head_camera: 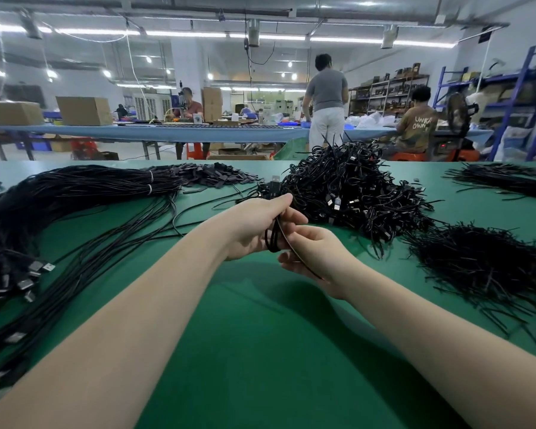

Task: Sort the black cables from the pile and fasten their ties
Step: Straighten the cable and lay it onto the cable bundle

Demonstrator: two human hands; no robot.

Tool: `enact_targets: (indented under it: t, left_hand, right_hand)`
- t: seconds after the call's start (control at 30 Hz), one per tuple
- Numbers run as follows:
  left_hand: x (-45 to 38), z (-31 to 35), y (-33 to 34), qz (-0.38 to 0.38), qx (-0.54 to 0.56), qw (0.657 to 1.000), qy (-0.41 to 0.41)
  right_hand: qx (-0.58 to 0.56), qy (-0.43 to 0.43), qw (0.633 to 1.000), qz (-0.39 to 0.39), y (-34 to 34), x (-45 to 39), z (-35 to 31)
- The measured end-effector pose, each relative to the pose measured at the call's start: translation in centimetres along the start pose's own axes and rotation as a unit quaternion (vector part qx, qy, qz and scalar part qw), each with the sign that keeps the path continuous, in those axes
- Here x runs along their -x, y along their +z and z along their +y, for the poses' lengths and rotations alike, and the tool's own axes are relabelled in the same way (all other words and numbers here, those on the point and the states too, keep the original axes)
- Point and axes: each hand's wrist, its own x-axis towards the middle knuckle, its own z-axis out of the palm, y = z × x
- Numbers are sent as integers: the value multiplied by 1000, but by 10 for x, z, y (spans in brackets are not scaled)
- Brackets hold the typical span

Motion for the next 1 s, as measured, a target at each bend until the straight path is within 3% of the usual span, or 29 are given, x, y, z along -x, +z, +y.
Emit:
enact_targets:
  t: [0.13, 0.33, 0.5, 0.6, 0.8, 1.0]
  left_hand:
    - [-2, -3, -5, 69, -132, 989, 11]
    - [-10, -17, 1, 35, 87, 995, 22]
    - [-11, -19, 1, 16, 81, 996, 36]
    - [-11, -22, 5, 28, 38, 998, 36]
    - [-13, -27, 15, 90, 55, 994, 28]
    - [-17, -37, 29, 148, 26, 988, 39]
  right_hand:
    - [-21, 7, 999, 33, -3, -1, 2]
    - [15, 16, 999, -26, -9, -1, 2]
    - [47, 21, 994, -95, -14, -2, -2]
    - [144, -21, 985, -95, -10, -1, 0]
    - [387, -111, 914, -49, 1, 0, 1]
    - [529, -139, 836, -23, 8, 1, 8]
